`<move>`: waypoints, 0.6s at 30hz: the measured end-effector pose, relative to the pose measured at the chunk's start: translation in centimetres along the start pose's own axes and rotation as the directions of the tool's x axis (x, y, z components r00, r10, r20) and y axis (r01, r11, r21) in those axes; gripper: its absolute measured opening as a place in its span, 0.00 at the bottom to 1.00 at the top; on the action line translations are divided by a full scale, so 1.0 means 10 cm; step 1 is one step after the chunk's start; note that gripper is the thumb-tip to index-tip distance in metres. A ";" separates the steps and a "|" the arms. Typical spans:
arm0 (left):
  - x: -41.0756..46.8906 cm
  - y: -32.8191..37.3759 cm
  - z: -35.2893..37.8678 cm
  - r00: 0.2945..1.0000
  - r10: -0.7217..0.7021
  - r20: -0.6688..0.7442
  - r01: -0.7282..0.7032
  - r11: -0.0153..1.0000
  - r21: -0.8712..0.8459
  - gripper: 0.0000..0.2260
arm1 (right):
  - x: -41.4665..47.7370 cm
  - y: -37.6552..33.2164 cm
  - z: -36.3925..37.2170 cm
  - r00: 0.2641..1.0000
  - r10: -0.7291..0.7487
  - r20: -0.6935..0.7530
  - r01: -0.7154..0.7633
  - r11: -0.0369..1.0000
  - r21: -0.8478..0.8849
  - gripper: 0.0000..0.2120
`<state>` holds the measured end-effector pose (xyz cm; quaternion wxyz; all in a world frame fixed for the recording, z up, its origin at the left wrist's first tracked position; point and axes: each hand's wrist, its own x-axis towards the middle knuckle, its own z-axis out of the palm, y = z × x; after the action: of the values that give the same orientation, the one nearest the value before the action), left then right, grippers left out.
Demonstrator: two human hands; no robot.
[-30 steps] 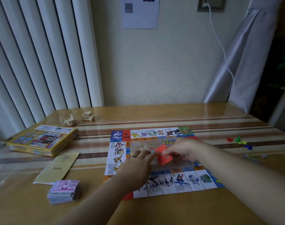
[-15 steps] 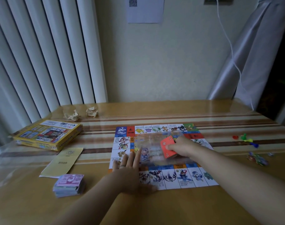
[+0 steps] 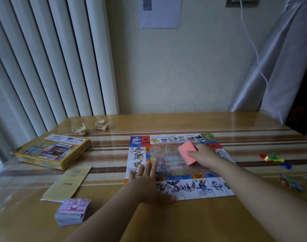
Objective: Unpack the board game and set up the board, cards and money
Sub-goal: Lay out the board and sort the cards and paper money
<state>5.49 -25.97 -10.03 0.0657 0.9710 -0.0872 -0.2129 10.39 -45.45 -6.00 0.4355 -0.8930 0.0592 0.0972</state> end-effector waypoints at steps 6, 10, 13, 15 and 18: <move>0.15 0.00 -0.06 1.000 0.016 -0.021 -0.016 1.000 -0.015 0.55 | 0.11 0.01 -0.02 0.998 -0.030 -0.046 0.031 0.999 0.017 0.16; 0.21 -0.01 -0.09 0.999 0.024 -0.030 -0.024 1.000 -0.010 0.55 | 0.18 0.02 -0.02 0.997 -0.042 -0.058 0.043 0.999 0.006 0.17; 0.21 -0.01 -0.11 0.998 0.035 -0.050 -0.035 0.999 0.004 0.55 | 0.19 0.04 -0.04 0.994 -0.078 -0.071 0.077 0.997 -0.026 0.16; 0.20 -0.03 -0.12 0.997 0.037 -0.064 -0.039 0.999 -0.023 0.54 | 0.18 0.05 -0.06 0.984 -0.121 -0.133 0.117 0.993 -0.035 0.15; 0.14 0.00 -0.15 0.981 0.059 -0.184 -0.081 0.990 -0.115 0.50 | 0.09 0.02 -0.12 0.975 -0.138 -0.176 0.156 0.984 0.091 0.13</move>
<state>7.38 -26.10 -9.21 0.1398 0.9768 -0.1018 -0.1264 11.35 -46.52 -5.59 0.4807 -0.8761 0.0347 -0.0145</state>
